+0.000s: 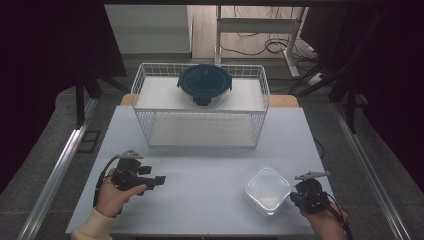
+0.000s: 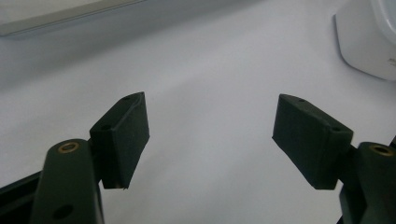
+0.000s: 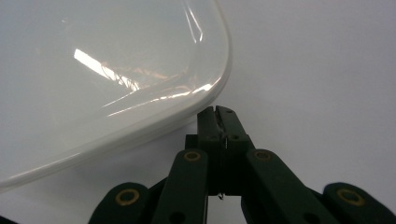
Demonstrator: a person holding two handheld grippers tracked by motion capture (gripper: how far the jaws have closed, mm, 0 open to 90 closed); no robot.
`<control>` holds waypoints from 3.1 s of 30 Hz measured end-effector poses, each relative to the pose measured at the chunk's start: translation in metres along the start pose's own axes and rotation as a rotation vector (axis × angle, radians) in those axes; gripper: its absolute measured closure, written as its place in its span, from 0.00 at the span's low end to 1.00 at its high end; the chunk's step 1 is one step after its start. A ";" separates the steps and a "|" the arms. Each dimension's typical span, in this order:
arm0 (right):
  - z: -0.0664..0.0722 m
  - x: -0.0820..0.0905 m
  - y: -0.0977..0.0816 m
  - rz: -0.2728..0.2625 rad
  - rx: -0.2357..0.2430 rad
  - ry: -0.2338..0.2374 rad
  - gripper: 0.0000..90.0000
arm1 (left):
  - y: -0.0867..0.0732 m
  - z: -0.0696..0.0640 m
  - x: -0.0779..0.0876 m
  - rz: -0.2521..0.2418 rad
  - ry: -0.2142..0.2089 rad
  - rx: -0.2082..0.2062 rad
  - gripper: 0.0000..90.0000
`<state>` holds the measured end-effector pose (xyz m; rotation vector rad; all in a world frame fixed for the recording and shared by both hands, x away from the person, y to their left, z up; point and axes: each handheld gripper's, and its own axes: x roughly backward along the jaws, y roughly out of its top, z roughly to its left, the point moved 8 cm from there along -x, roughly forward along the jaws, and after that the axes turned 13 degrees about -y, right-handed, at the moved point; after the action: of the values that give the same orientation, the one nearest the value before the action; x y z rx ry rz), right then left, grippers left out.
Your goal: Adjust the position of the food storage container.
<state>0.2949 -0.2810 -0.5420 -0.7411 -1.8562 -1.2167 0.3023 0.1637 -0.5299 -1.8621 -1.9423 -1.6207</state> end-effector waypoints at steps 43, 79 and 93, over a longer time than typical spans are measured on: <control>0.121 -0.020 0.086 -0.081 0.244 0.135 0.99 | -0.003 0.007 0.000 0.002 0.001 0.021 0.29; 0.131 0.010 0.097 -0.178 0.222 0.235 0.99 | -0.001 0.006 0.000 -0.011 0.008 0.020 0.27; 0.111 0.026 0.098 -0.269 -0.021 0.419 0.36 | 0.007 -0.010 -0.004 -0.060 -0.014 0.019 0.27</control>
<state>0.3274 -0.1407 -0.5004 -0.2217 -1.6246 -1.4353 0.3019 0.1528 -0.5232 -1.8308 -2.0314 -1.6034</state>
